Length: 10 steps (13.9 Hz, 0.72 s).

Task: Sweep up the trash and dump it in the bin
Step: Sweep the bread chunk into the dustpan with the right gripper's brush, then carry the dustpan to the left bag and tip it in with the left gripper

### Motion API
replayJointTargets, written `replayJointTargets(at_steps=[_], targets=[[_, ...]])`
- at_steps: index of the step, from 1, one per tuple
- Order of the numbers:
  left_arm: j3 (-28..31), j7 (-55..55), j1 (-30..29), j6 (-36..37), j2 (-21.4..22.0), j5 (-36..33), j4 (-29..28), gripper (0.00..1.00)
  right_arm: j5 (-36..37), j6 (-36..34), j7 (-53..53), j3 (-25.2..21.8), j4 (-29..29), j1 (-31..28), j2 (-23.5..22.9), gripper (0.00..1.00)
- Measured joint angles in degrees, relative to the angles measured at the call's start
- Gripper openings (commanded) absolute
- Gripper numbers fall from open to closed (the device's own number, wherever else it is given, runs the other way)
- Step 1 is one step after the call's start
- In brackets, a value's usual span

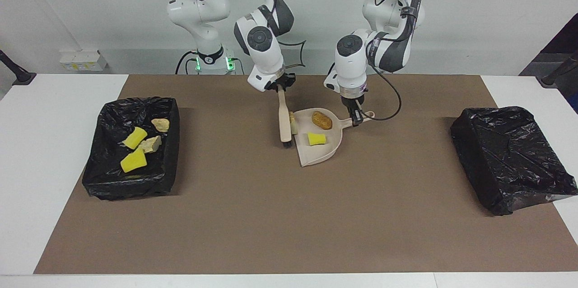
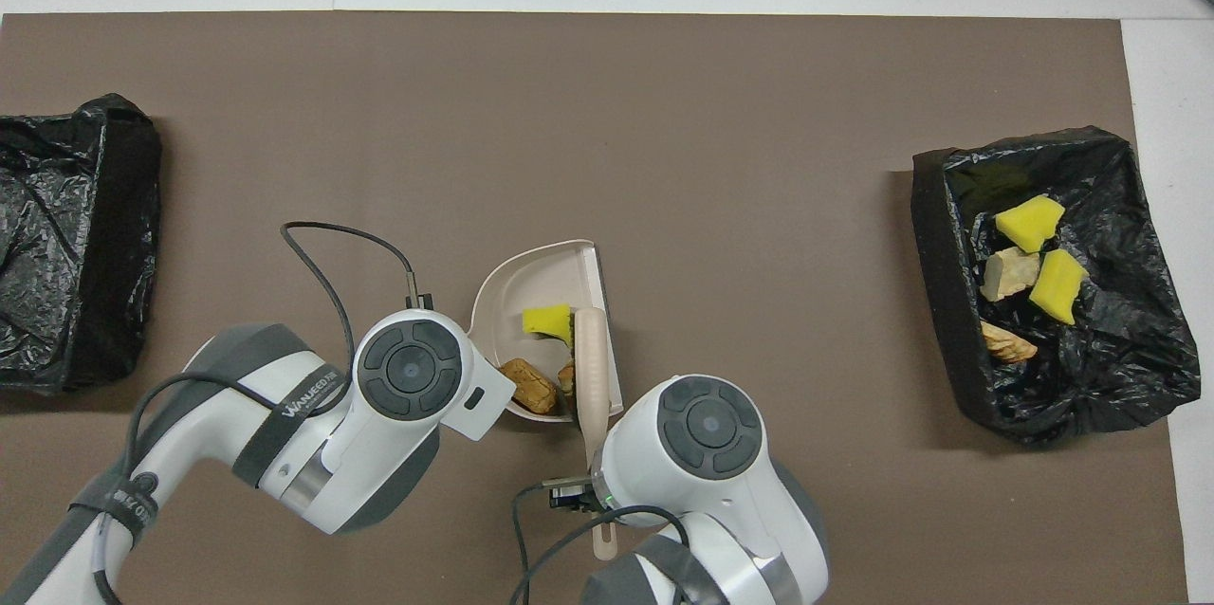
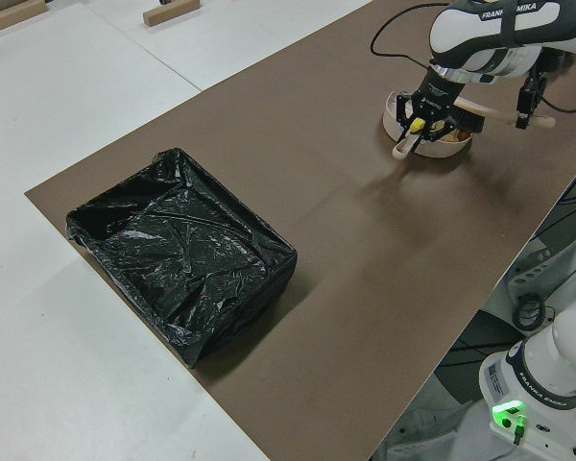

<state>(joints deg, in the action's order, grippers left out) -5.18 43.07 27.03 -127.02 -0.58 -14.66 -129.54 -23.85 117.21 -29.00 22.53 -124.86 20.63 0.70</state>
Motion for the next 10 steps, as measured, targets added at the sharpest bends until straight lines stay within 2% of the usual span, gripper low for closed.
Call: replayJointTargets(at_steps=[3, 6, 8, 10], targets=[[0.04, 0.83, -1.5, -2.69, -0.06, 0.05, -0.59, 0.0, 0.0, -1.03, -0.82, -0.22, 3.96, 0.27, 0.02, 0.0], [0.09, 2.74, -3.15, -4.0, -0.35, 0.81, -0.54, 0.0, 0.77, -5.75, -0.82, -1.15, 8.17, -0.98, 0.84, 0.0], [0.16, 7.17, -4.94, -3.09, -0.64, 1.92, 0.61, 0.0, 1.43, -7.29, -0.82, -1.23, 8.23, -2.13, 2.22, 0.0], [0.43, 14.0, -7.99, 0.73, -1.14, 4.99, 4.14, 0.0, 1.65, -7.79, -0.82, -1.09, 6.83, -2.13, 3.61, 0.0]])
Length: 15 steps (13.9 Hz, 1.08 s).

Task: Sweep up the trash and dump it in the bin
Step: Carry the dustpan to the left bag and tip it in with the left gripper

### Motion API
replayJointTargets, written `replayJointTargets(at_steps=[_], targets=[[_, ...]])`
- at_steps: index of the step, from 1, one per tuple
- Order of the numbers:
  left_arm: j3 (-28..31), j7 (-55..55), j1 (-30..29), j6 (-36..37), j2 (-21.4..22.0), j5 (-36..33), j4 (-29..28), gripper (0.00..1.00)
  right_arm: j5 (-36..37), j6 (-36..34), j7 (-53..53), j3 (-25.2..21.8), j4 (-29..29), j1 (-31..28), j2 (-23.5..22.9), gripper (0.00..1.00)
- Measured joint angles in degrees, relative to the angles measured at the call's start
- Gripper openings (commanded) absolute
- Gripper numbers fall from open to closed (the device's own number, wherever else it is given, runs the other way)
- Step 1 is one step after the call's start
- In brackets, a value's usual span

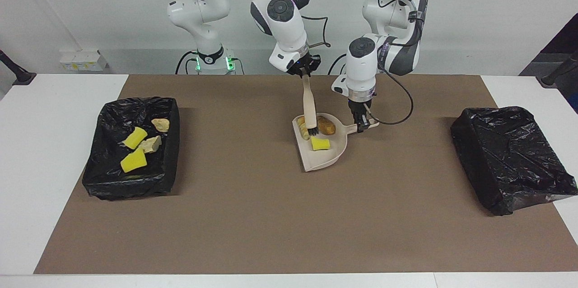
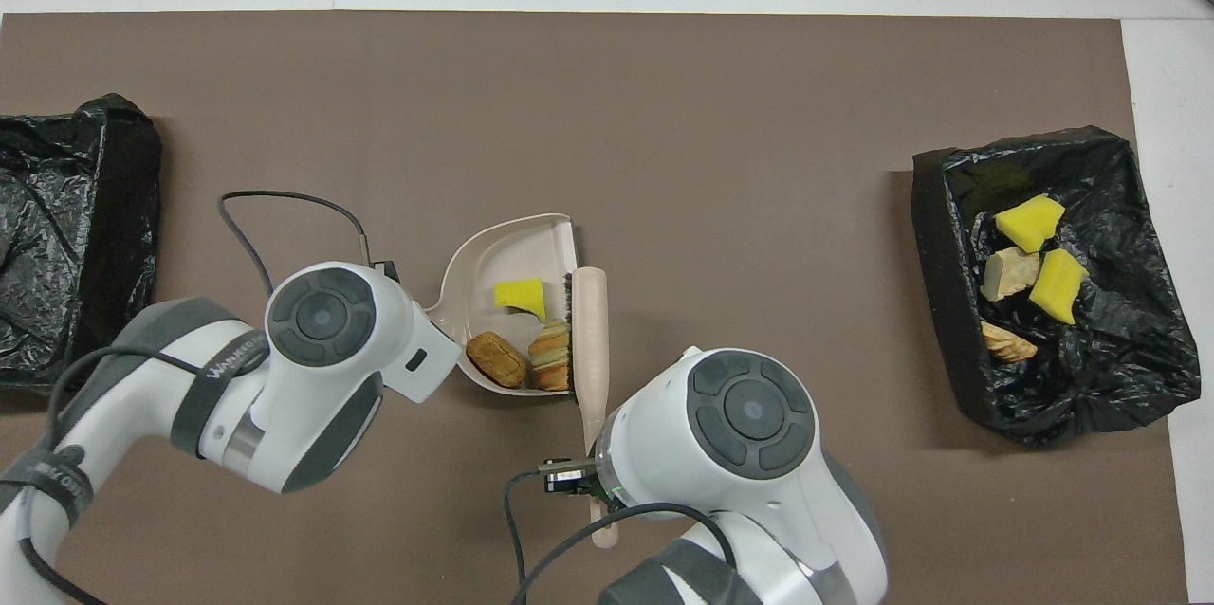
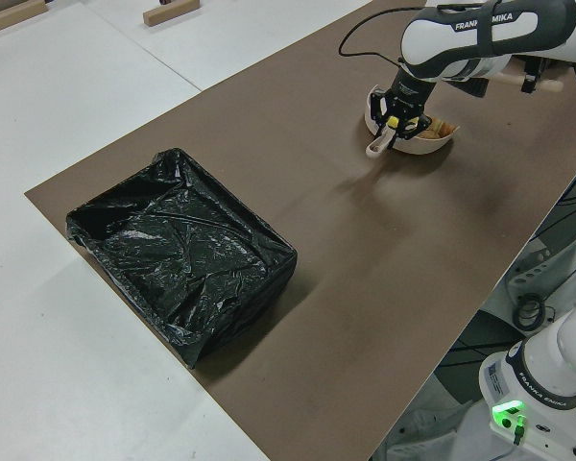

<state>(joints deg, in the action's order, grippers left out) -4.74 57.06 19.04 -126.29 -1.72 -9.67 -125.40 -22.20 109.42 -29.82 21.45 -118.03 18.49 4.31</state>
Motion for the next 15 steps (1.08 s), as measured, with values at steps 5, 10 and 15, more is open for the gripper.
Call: replayJointTargets(at_steps=[5, 10, 15], targets=[[0.32, 10.19, -8.24, 11.32, -1.47, 2.13, 12.23, 0.0, 1.65, 0.6, -4.03, 0.83, -5.69, 5.18, 4.4, 0.0], [0.53, 23.18, -19.07, 18.62, -5.81, 3.11, 24.29, 0.0, 4.1, 9.22, -17.05, 1.24, -11.48, 15.5, 4.24, 0.0], [0.83, 39.49, -31.79, 20.46, -9.26, 3.19, 30.34, 0.0, 9.7, 15.91, -26.64, 1.28, -13.2, 20.83, -1.72, 0.0]])
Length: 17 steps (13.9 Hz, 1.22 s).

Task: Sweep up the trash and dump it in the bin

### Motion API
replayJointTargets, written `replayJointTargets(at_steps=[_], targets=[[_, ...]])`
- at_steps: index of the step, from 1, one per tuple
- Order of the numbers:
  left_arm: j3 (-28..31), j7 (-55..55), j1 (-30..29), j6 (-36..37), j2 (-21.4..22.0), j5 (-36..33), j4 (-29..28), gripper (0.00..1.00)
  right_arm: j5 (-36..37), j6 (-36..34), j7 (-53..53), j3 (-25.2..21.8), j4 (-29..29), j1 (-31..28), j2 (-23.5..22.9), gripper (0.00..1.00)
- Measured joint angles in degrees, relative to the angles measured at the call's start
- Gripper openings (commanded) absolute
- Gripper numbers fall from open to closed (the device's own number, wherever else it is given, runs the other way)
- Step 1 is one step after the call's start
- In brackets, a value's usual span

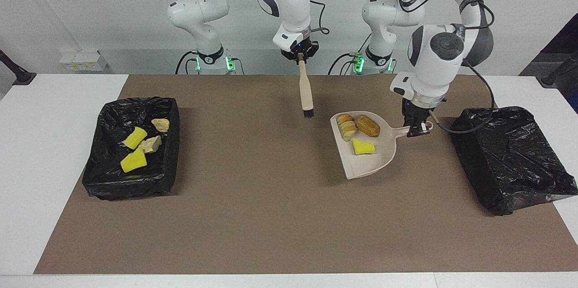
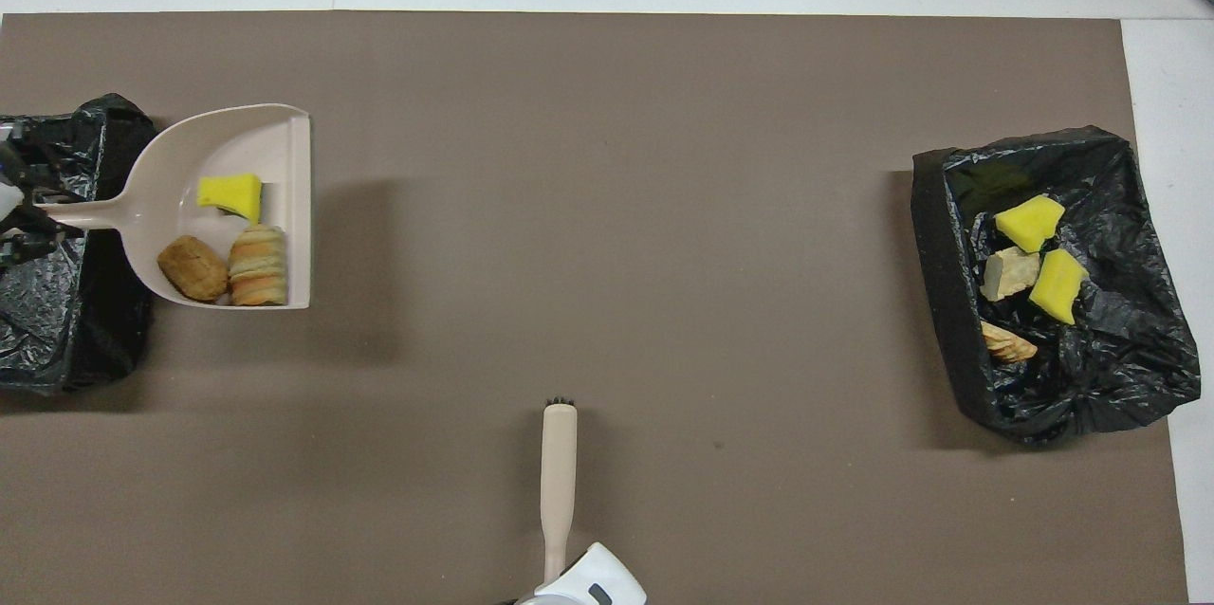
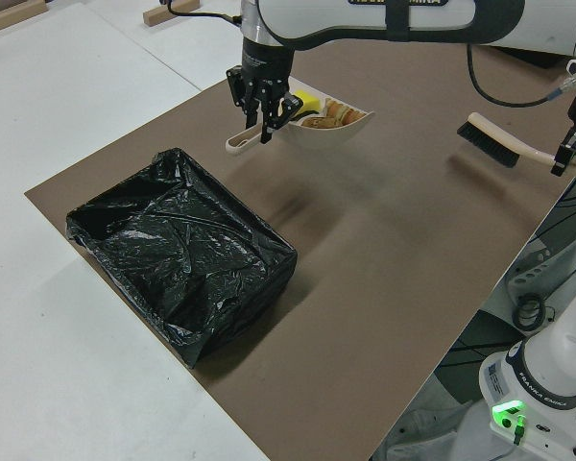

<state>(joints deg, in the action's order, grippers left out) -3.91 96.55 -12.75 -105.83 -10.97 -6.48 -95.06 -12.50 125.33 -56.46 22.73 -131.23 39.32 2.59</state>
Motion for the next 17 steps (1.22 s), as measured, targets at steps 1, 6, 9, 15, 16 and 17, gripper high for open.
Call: replayJointTargets(at_steps=[1, 6, 9, 15, 16, 17], targets=[[0.05, 2.76, -2.49, -0.06, -0.47, 0.0, 0.63, 0.0, 0.6, 0.48, 0.68, 0.0, 0.0, 0.09, -1.4, 0.02], [0.3, 17.78, -13.21, 0.48, -5.34, -4.57, 11.39, 0.0, 0.77, 0.68, 7.78, -0.6, 0.01, -1.11, -3.48, 0.5], [0.31, 21.81, -15.14, -3.95, -8.18, -12.07, 15.76, 0.0, 0.78, 0.68, 8.79, -0.62, 0.16, -1.67, -3.55, 1.0], [-0.7, 3.04, -11.11, -5.61, -9.68, -37.01, 13.5, 0.0, 1.15, 1.07, 9.08, -1.02, 6.57, -11.46, -4.99, 1.0], [-0.69, -1.18, -9.99, -5.59, -9.48, -40.85, 11.69, 0.0, 1.25, 1.05, 9.41, -1.17, 8.17, -15.75, -4.87, 1.0], [-0.7, -4.24, -9.01, -5.5, -9.23, -45.41, 10.26, 0.0, 1.27, 0.98, 10.0, -1.32, 9.9, -20.45, -4.79, 1.0]])
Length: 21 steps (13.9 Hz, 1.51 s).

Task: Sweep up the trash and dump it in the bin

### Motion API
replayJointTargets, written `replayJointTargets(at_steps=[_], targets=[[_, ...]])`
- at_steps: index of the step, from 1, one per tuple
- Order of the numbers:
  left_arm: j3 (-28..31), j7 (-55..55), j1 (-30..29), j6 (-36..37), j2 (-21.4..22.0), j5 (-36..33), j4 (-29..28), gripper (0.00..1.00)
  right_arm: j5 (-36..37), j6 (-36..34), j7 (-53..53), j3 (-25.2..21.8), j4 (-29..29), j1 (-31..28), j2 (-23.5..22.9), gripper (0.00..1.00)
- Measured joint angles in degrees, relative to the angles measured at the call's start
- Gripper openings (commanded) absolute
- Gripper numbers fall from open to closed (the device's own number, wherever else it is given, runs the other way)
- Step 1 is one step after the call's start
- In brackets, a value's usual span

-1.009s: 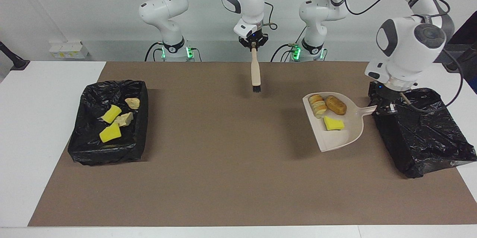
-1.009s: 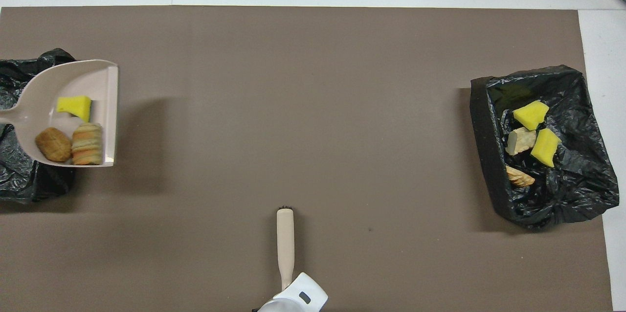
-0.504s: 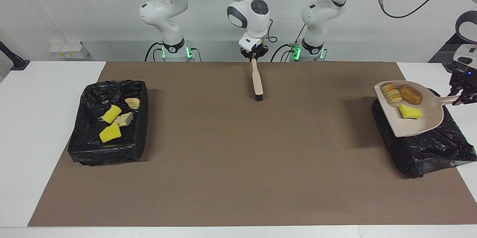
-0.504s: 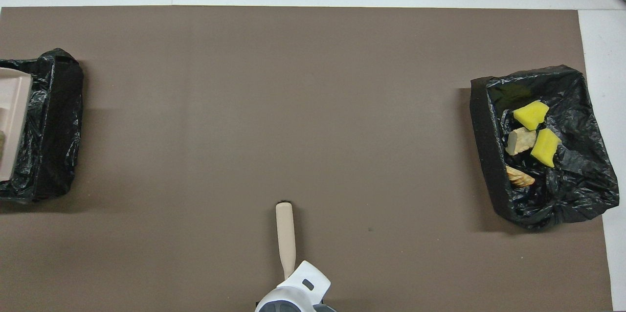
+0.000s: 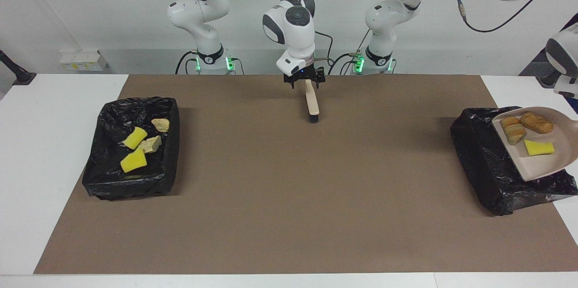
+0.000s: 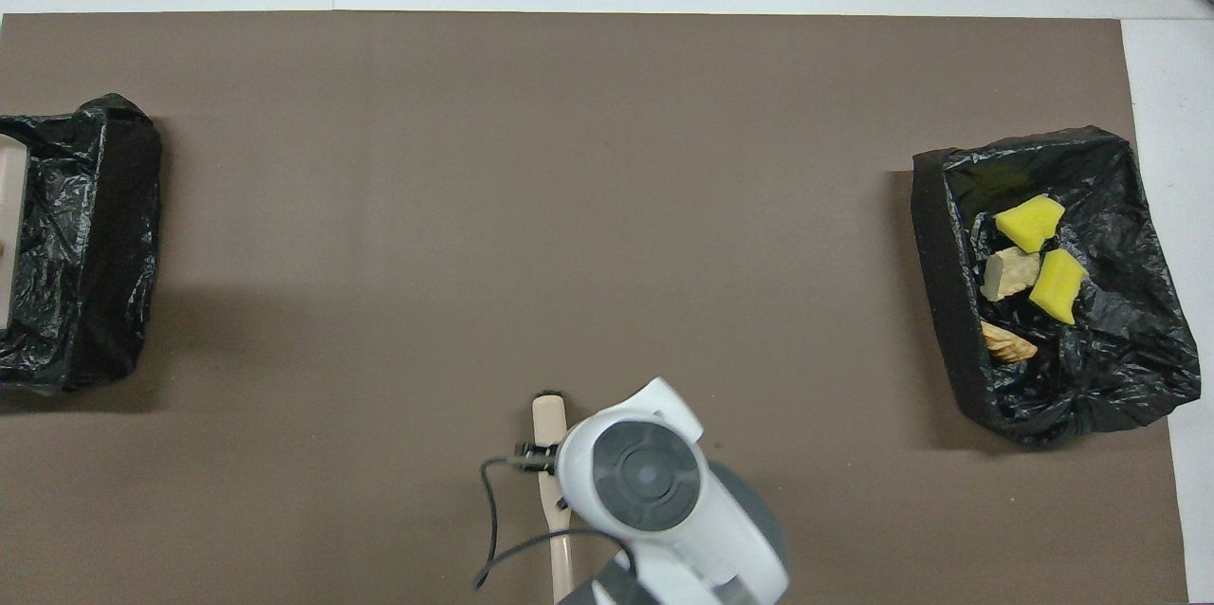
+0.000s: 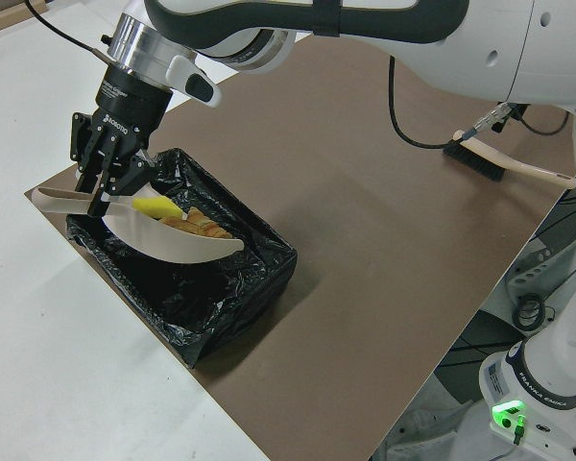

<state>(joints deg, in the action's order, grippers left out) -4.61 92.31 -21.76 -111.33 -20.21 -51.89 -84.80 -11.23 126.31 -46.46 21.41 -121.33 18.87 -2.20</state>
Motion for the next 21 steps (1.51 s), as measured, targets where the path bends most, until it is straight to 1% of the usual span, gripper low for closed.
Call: replayJointTargets(at_steps=[2, 5, 7, 8, 10, 12, 14, 16, 18, 20, 21], targets=[[0.01, -2.83, 2.0, 2.44, 0.57, -7.97, -1.23, 0.0, 0.24, -0.21, 2.26, -0.3, 3.19, -8.92, -0.08, 1.0], [-0.01, -3.33, 3.87, 6.5, 2.16, -16.32, -1.38, 0.0, 4.59, -1.95, 9.14, -0.56, 6.89, -18.76, -0.19, 1.0], [0.06, -3.28, 4.02, 7.39, 4.08, -17.93, -1.51, 0.0, 8.57, -6.72, 13.65, -0.62, 11.42, -24.76, -0.34, 1.0], [0.13, -3.17, 4.02, 7.58, 5.14, -18.01, -1.74, 0.0, 10.03, -10.25, 16.47, -0.68, 14.78, -27.4, -0.58, 1.0], [0.1, -3.05, 4.46, 8.05, 6.76, -18.03, -3.04, 0.0, 12.56, -19.45, 22.64, -0.75, 23.19, -31.55, -1.23, 1.0], [0.03, -6.46, 6.62, 9.77, 7.68, -19.4, -6.17, 0.0, 13.87, -28.61, 27.45, -0.79, 30.91, -33.75, -1.78, 1.0], [-0.1, -11.69, 9.7, 12.76, 7.74, -22.58, -9.77, 0.0, 15.07, -34.97, 29.31, -0.91, 36.16, -34.46, -1.98, 1.0], [-0.08, -11.12, 10.65, 13.86, 7.77, -26.63, -11.07, 0.0, 15.57, -37.41, 31.38, -1.28, 38.68, -34.48, -2.07, 1.0], [0.29, -4.67, 10.34, 13.17, 8.4, -27.76, -9.71, 0.0, 15.98, -39.23, 33.87, -1.95, 40.58, -34.48, -1.98, 1.0], [0.65, -0.39, 9.93, 11.59, 9.65, -26.08, -7.48, 0.0, 16.1, -39.8, 35.57, -2.76, 42.19, -34.49, -1.6, 1.0], [0.77, 0.3, 9.9, 11.29, 10.11, -23.76, -6.77, 0.0, 16.09, -39.8, 35.75, -2.84, 42.49, -34.48, -1.23, 1.0]])
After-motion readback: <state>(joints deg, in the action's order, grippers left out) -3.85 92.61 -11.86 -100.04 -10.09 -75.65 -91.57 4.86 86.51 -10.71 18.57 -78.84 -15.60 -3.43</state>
